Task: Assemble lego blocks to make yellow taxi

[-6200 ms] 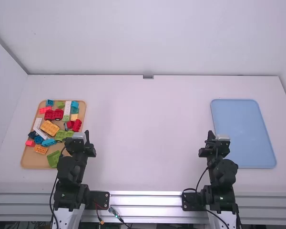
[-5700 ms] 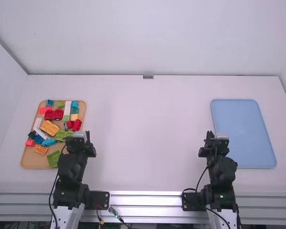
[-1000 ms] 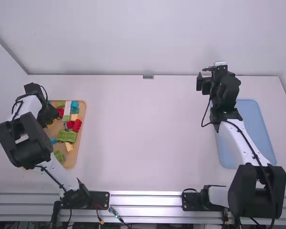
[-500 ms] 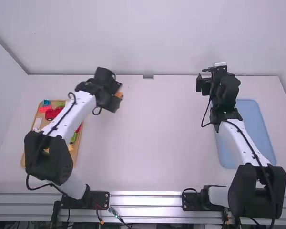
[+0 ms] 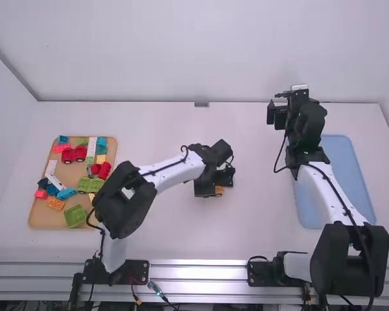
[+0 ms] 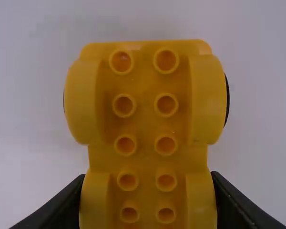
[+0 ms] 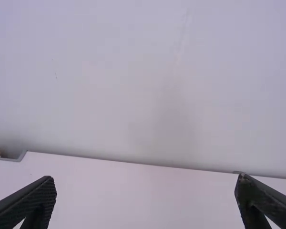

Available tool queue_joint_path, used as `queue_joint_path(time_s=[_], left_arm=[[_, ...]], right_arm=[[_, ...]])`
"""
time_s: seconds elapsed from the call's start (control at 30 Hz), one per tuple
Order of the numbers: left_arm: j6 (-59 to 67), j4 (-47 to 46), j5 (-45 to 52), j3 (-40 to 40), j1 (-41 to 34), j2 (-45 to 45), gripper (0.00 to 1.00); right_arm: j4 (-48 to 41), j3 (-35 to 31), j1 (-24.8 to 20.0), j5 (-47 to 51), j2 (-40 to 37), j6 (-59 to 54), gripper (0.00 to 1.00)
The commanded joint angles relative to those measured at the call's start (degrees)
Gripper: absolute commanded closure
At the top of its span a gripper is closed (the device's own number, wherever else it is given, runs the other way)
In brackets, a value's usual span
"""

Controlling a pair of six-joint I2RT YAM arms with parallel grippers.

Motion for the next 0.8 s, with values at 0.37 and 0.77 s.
queue_joint_path(time_s=[0.37, 0.77], left_arm=[[1.0, 6.1, 0.4, -7.0, 0.3, 1.1, 0.99], [1.0, 12.3, -7.8, -10.4, 1.0, 0.9, 0.01]], right_arm=[[0.0, 2.1, -0.2, 0.1, 0.5, 0.2, 0.01], [-0.1, 2.1, -0.2, 0.0, 0.5, 0.3, 0.01]])
